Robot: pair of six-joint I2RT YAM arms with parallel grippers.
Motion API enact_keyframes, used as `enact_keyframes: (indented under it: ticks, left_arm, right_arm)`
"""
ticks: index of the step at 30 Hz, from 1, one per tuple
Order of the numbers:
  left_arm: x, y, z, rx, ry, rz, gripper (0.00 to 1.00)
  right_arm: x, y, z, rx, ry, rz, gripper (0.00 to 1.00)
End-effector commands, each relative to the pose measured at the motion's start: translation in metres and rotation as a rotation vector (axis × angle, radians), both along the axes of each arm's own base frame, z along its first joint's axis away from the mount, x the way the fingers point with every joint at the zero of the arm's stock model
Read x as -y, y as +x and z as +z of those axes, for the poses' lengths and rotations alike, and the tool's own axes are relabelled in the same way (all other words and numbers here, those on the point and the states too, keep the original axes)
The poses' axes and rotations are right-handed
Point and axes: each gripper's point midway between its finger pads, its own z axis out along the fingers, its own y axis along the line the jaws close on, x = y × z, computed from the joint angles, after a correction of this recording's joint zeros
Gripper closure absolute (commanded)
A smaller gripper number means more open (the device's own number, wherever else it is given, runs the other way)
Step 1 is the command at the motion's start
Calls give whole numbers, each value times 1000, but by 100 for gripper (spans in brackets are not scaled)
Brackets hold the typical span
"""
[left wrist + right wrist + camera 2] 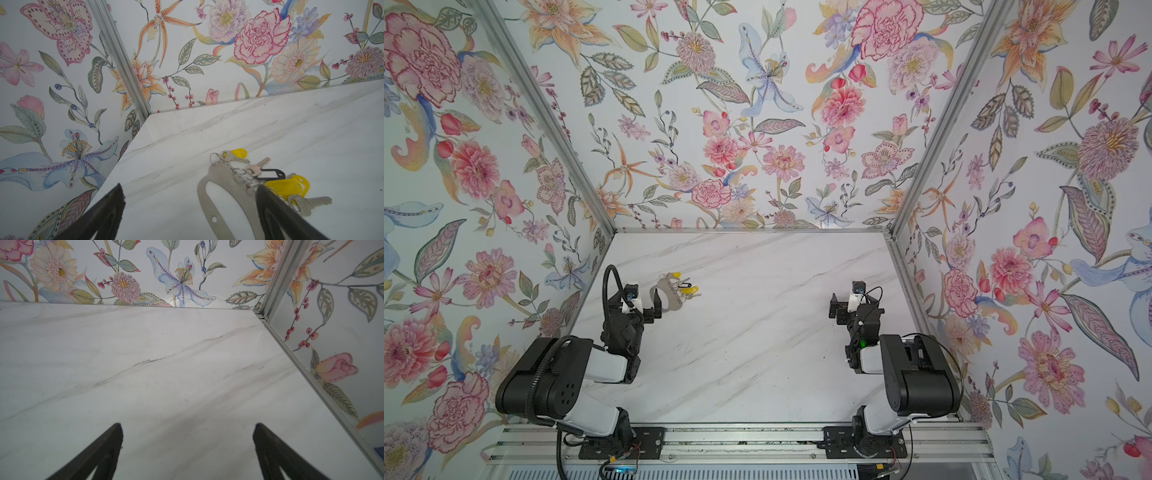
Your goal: Remove the keys from the keyring
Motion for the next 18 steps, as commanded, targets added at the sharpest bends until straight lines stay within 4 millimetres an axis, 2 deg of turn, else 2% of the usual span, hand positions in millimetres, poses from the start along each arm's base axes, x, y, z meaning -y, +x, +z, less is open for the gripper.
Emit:
enact_keyframes:
  ticks: [1, 12, 15, 18]
  left_arm:
    - [-1, 0, 7, 30, -15, 4, 1]
    - [0, -1, 7, 34, -13, -3, 1]
    - [3, -6, 17, 58, -7, -21, 1]
    - [-3, -9, 29, 48, -14, 25, 1]
  right_arm:
    - [2, 2, 8, 31, 11, -14, 1]
    - [2, 1, 9, 35, 11, -13, 1]
    - [0, 1, 12, 38, 13, -4, 1]
    - [-4, -1, 24, 43, 8, 18, 1]
